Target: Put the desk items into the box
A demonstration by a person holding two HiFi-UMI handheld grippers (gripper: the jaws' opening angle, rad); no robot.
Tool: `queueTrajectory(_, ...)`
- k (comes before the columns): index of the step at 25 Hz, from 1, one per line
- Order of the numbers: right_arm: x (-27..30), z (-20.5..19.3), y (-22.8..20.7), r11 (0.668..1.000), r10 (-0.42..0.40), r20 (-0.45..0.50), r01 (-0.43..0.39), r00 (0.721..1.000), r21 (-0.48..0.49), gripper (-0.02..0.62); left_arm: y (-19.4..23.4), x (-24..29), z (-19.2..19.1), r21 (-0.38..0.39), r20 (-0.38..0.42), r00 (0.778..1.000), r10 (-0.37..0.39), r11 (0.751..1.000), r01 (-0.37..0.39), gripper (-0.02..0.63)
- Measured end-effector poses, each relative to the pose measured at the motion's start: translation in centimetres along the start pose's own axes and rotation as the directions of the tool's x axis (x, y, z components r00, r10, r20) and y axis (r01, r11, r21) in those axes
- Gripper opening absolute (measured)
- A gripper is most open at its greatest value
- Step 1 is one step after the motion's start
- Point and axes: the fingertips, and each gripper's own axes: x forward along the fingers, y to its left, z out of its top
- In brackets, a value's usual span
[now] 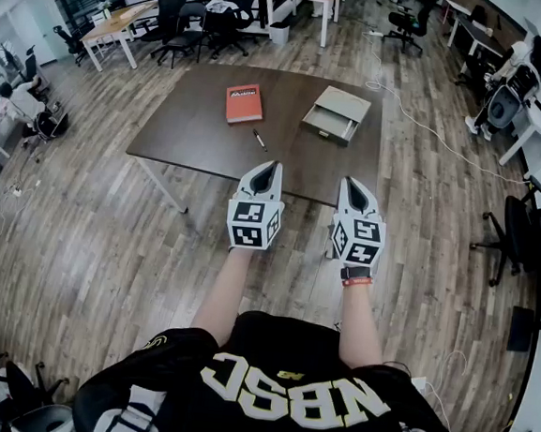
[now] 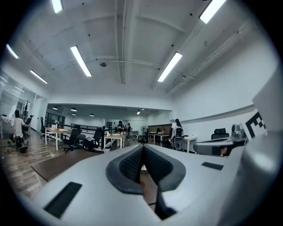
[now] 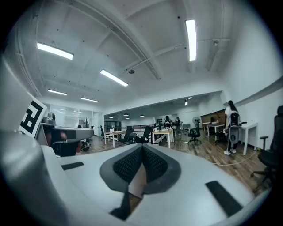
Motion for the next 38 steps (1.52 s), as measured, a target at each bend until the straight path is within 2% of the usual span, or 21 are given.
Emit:
queueTrajectory(7, -0.6, -0.9, -1.2, 1.0, 0.028, -0.016, -0.028, 0.999, -0.001, 0.008, -1.7, -0.4, -3.0, 0.006, -0.049, 0.999, 0.022, 1.0, -0.022, 0.012)
queueTrajectory(14, 3.0, -1.2, -1.7, 0.999, 0.036, -0.03, -0.036, 0.999, 0.001, 0.008, 0.7, 2.4, -4.8, -0.011, -0.067, 0.997, 0.035, 0.999, -0.036, 0.012)
queueTrajectory(18, 8.1, -1.3, -2.4, 1.0, 0.015, -0.04, -0.014, 0.999, 0.01, 0.008, 3.8, 6.9, -5.6, -0.036, -0.07, 0.997, 0.025, 0.999, -0.028, 0.012)
queueTrajectory(23, 16.3, 0.8, -2.8, 0.999, 0.038, -0.046, -0.037, 0.998, 0.021, 0.008, 8.6, 14.5, -4.1, -0.059, -0.04, 0.999, 0.019, 0.998, -0.021, 0.012)
queueTrajectory(28, 24.2, 1.9, -2.3, 1.0, 0.027, -0.076, -0.026, 0.997, 0.004, 0.008, 13.4, 20.9, -3.5, -0.08, -0.04, 0.999, -0.005, 0.997, 0.002, 0.012)
queueTrajectory(34, 33.1, 1.0, -0.9, 1.0, 0.029, -0.11, -0.03, 0.994, 0.0, 0.008, 18.8, 26.9, -5.0, -0.104, -0.096, 0.995, -0.03, 0.994, 0.02, 0.012)
queueTrajectory(38, 37.6, -0.4, 0.8, 0.999, 0.035, -0.154, -0.037, 0.987, -0.007, 0.008, 22.5, 29.0, -6.6, -0.106, -0.131, 0.991, 0.021, 0.994, -0.035, 0.012)
